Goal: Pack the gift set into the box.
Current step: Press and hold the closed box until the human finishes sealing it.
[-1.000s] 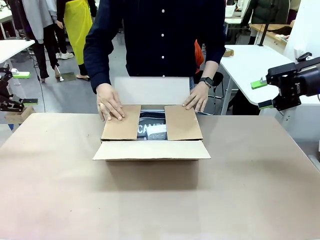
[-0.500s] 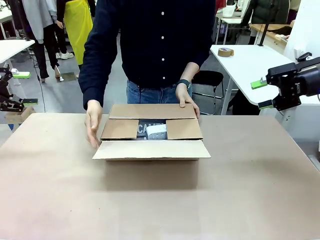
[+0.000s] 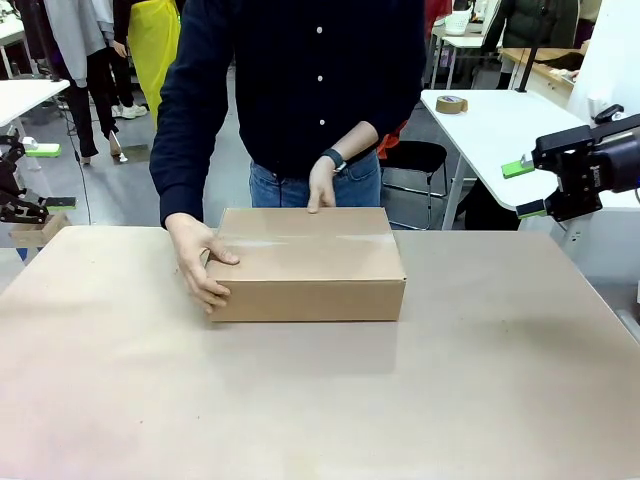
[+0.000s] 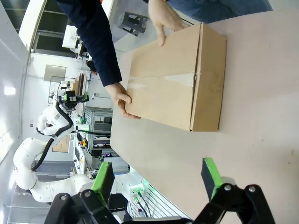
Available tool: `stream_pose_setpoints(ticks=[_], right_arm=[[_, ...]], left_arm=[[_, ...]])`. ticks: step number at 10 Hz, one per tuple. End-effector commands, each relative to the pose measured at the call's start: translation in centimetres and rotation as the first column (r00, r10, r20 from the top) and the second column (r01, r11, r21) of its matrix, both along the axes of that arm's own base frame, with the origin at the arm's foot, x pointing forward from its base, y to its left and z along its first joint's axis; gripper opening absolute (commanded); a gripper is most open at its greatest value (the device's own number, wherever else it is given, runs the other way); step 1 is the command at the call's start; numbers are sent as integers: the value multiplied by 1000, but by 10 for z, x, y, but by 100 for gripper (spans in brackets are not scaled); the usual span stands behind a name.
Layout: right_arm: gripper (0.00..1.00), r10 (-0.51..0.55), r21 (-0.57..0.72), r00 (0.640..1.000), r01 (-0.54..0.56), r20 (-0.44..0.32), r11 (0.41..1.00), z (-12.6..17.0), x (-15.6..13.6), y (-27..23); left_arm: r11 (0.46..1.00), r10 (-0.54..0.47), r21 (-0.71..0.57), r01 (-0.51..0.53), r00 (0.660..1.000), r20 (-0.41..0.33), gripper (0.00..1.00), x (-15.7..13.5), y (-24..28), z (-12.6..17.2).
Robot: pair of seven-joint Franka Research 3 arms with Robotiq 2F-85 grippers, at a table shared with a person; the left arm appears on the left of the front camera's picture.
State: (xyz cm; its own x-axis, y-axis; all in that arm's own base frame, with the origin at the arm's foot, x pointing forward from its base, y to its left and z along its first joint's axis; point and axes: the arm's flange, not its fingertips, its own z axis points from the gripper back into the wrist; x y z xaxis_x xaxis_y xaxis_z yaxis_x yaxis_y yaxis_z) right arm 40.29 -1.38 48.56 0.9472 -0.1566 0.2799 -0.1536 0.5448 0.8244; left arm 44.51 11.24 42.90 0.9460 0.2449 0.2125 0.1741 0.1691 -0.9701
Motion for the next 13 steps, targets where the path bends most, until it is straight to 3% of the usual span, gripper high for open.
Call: stream_pose_setpoints(ticks=[1,13], right_arm=[[100,-4,-10,1000,4,-16,1000,1,-1,1],[100,-4,-10,1000,4,-16,1000,1,-1,1]], left_arm=[[1000,-7,6,7,1000,-2,100,-4,-1,1],[1000,-7,6,7,1000,-2,100,-4,-1,1]])
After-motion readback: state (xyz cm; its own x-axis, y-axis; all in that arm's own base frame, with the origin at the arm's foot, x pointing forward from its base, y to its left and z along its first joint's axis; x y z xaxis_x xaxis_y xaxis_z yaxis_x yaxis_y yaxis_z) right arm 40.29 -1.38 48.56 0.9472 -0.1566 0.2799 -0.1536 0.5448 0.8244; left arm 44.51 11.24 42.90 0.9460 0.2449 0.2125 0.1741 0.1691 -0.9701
